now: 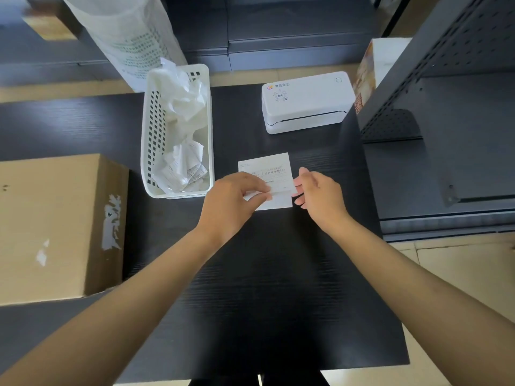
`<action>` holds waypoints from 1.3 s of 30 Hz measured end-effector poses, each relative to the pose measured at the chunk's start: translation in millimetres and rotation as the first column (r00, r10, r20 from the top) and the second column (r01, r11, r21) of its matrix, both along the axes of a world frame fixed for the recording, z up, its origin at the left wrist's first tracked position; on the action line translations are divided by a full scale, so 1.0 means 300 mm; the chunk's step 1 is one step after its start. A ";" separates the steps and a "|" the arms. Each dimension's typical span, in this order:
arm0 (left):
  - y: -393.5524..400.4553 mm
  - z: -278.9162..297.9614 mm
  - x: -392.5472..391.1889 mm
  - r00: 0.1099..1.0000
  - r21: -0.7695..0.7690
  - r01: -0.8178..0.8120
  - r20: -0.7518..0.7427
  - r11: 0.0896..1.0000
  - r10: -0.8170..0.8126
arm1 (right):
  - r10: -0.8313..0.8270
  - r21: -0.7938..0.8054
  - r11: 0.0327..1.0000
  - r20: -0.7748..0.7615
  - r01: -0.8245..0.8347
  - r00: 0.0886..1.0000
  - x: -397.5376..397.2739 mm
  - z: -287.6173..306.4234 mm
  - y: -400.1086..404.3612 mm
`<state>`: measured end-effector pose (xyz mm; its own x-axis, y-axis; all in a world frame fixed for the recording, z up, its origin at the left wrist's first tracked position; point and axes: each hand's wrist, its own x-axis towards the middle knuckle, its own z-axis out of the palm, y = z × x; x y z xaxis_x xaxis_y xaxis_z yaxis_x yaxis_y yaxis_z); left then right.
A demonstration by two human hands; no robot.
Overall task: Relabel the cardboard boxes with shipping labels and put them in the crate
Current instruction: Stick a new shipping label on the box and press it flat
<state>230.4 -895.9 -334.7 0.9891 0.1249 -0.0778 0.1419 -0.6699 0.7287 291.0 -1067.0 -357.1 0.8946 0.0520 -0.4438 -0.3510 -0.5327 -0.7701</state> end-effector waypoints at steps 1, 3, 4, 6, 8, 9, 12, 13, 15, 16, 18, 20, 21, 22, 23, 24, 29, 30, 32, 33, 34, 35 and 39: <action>0.004 0.003 0.003 1.000 -0.018 -0.001 -0.006 1.000 0.001 | -0.003 0.000 1.000 0.012 0.003 1.000 -0.004 -0.001 0.003; 0.010 0.008 0.008 1.000 -0.036 0.001 -0.022 0.999 -0.002 | -0.010 -0.072 0.997 0.136 0.020 0.991 -0.012 -0.012 0.005; 0.013 0.009 0.009 1.000 -0.043 0.003 -0.027 0.999 -0.004 | -0.008 -0.128 0.991 0.219 0.037 0.976 -0.015 -0.014 0.004; 0.016 0.008 0.008 0.999 -0.037 0.012 -0.035 0.999 -0.013 | -0.003 -0.154 0.987 0.300 0.052 0.954 -0.018 -0.009 0.002; 0.017 0.003 0.006 0.999 0.002 0.026 -0.037 1.000 -0.026 | 0.016 -0.091 0.996 0.243 0.007 0.970 -0.015 -0.004 0.005; 0.015 0.000 0.004 0.999 0.023 0.033 -0.032 0.999 -0.033 | 0.034 -0.069 0.997 0.183 -0.022 0.983 -0.015 0.002 0.011; 0.010 -0.007 -0.004 0.997 0.094 0.080 -0.014 0.992 -0.079 | 0.052 -0.023 0.998 0.021 -0.052 0.998 -0.007 0.012 0.030; 0.008 -0.008 -0.008 0.994 0.130 0.111 -0.009 0.985 -0.111 | 0.026 0.007 1.000 -0.026 -0.026 0.999 0.002 0.016 0.034; 0.006 -0.008 -0.015 0.983 0.194 0.178 0.008 0.965 -0.183 | -0.044 0.119 0.991 -0.146 0.062 0.988 0.026 0.025 0.036; 0.005 -0.007 -0.017 0.977 0.215 0.205 0.014 0.955 -0.213 | -0.065 0.208 0.972 -0.219 0.112 0.974 0.036 0.031 0.035; 0.003 -0.007 -0.020 0.964 0.244 0.256 0.003 0.935 -0.265 | -0.072 0.349 0.916 -0.344 0.199 0.936 0.048 0.044 0.030; 0.000 -0.008 -0.022 0.954 0.269 0.296 -0.030 0.917 -0.299 | -0.054 0.376 0.903 -0.385 0.210 0.921 0.051 0.050 0.026; -0.001 -0.008 -0.021 0.952 0.277 0.302 -0.029 0.912 -0.306 | -0.043 0.371 0.907 -0.389 0.199 0.920 0.049 0.050 0.025; -0.002 -0.005 -0.017 0.952 0.282 0.297 -0.013 0.912 -0.306 | -0.031 0.360 0.915 -0.389 0.183 0.921 0.045 0.049 0.024; -0.006 -0.001 -0.011 0.954 0.289 0.287 0.004 0.914 -0.301 | -0.021 0.352 0.921 -0.386 0.168 0.922 0.041 0.047 0.024; -0.011 0.005 -0.001 0.956 0.300 0.275 0.018 0.914 -0.293 | -0.014 0.349 0.924 -0.378 0.156 0.926 0.037 0.045 0.021; -0.056 0.026 0.056 0.967 0.313 0.240 0.004 0.919 -0.254 | 0.046 0.421 0.900 -0.347 0.111 0.937 0.012 0.048 0.013; -0.063 0.026 0.061 0.969 0.308 0.235 -0.006 0.922 -0.245 | 0.059 0.425 0.899 -0.349 0.102 0.935 0.006 0.052 0.011; -0.072 0.027 0.062 0.972 0.275 0.228 -0.012 0.934 -0.234 | 0.069 0.434 0.894 -0.381 0.112 0.922 -0.005 0.060 0.001; -0.076 0.029 0.059 0.972 0.250 0.229 -0.012 0.941 -0.234 | 0.081 0.462 0.877 -0.417 0.134 0.905 -0.011 0.060 -0.008; -0.078 0.031 0.054 0.970 0.231 0.240 -0.014 0.943 -0.243 | 0.096 0.499 0.850 -0.463 0.170 0.881 -0.016 0.060 -0.017; -0.080 0.031 0.048 0.965 0.224 0.259 -0.018 0.940 -0.262 | 0.109 0.528 0.823 -0.510 0.210 0.853 -0.020 0.062 -0.026; -0.090 0.032 0.014 0.947 0.218 0.318 -0.039 0.923 -0.318 | 0.132 0.529 0.810 -0.585 0.253 0.800 -0.037 0.062 -0.046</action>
